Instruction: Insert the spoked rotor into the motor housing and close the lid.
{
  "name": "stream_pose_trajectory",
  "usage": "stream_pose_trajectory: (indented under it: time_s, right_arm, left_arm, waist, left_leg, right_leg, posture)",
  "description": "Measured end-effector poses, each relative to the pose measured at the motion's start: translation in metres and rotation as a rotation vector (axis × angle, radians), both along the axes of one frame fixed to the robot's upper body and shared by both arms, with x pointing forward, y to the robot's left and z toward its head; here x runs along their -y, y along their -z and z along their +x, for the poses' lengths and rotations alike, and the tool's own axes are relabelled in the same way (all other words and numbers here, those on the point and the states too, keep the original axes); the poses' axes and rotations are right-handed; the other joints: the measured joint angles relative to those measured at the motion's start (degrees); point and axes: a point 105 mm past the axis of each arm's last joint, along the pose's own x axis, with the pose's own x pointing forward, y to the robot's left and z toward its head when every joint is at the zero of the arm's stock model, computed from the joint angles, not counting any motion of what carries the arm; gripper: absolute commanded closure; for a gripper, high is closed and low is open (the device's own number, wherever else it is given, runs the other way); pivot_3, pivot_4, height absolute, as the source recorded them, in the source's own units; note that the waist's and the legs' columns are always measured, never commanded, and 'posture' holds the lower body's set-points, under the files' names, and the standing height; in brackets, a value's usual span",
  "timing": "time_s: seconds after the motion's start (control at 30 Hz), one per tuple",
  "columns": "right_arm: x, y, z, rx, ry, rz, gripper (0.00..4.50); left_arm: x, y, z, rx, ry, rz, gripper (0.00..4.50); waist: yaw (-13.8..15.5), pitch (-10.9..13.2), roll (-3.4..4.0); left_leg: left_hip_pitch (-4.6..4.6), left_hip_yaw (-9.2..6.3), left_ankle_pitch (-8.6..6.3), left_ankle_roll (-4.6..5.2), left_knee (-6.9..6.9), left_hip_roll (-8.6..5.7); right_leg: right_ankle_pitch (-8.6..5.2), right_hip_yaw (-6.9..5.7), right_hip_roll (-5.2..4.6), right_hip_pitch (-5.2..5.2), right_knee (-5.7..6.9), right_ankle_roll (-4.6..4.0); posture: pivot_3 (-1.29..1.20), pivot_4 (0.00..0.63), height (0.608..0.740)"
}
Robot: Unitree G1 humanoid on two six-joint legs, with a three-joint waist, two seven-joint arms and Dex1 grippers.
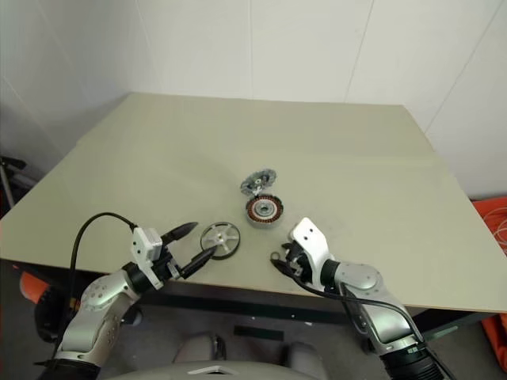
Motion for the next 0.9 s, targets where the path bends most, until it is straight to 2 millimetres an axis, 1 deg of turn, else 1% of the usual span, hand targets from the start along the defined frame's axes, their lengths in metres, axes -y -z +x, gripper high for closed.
stream_pose_trajectory:
  time_s: [0.07, 0.1, 0.27, 0.5, 0.6, 0.73, 0.9]
  right_arm:
    - [0.0, 0.0, 0.0, 0.001, 0.0, -0.001, 3.82]
    - [0.0, 0.0, 0.0, 0.001, -0.001, -0.002, 3.94]
    - [0.0, 0.0, 0.0, 0.003, -0.003, -0.005, 3.94]
    - [-0.002, -0.002, 0.002, 0.014, -0.007, -0.007, 3.94]
    - [-0.003, -0.016, 0.015, 0.055, 0.008, 0.015, 3.94]
    - [-0.006, -0.044, 0.029, 0.129, 0.006, 0.035, 3.94]
    - [-0.016, -0.061, 0.043, 0.163, 0.018, 0.051, 3.94]
  left_arm:
    - [0.0, 0.0, 0.0, 0.0, 0.0, 0.0, 0.0]
    - [0.0, 0.0, 0.0, 0.0, 0.0, 0.0, 0.0]
    - [0.002, 0.0, 0.0, -0.011, -0.003, -0.003, 0.0]
    - [0.009, -0.007, -0.001, -0.005, 0.005, -0.007, 0.0]
    - [0.01, -0.008, -0.001, -0.004, 0.003, -0.007, 0.0]
    - [0.01, -0.009, 0.0, -0.007, 0.002, -0.005, 0.0]
    - [0.011, -0.01, 0.001, -0.004, 0.005, -0.005, 0.0]
  waist:
    - [0.0, 0.0, 0.0]
    - [0.0, 0.0, 0.0]
    - [0.0, 0.0, 0.0]
    - [-0.1, 0.0, 0.03]
    - [-0.2, 0.1, 0.09]
    - [-0.1, 0.1, 0.12]
    - [-0.1, 0.1, 0.19]
  left_leg:
    - [0.0, 0.0, 0.0, 0.0, 0.0, 0.0]
    - [0.0, 0.0, 0.0, 0.0, 0.0, 0.0]
    - [0.01, 0.0, 0.0, 0.0, 0.0, 0.0]
    - [0.0, 0.0, 0.0, 0.0, 0.0, 0.0]
    - [0.0, 0.01, 0.0, 0.0, 0.01, 0.0]
    - [0.0, 0.01, 0.01, -0.01, 0.0, 0.0]
    - [-0.05, 0.02, 0.01, -0.01, -0.02, 0.0]
  right_leg:
    - [0.0, 0.0, 0.0, 0.0, 0.0, 0.0]
    - [0.0, 0.0, 0.0, 0.0, 0.0, 0.0]
    - [0.0, 0.0, 0.0, 0.0, 0.0, 0.0]
    - [0.0, 0.0, 0.0, -0.01, 0.0, 0.0]
    - [0.0, 0.01, 0.0, -0.02, 0.01, 0.0]
    - [0.0, 0.0, 0.0, -0.02, 0.02, 0.0]
    - [0.01, 0.0, 0.01, -0.08, 0.05, -0.02]
  posture:
    - [0.0, 0.0, 0.74]
    - [0.0, 0.0, 0.74]
    - [0.0, 0.0, 0.74]
    - [0.0, 0.0, 0.74]
    - [0.0, 0.0, 0.74]
    - [0.0, 0.0, 0.74]
    - [0.0, 0.0, 0.74]
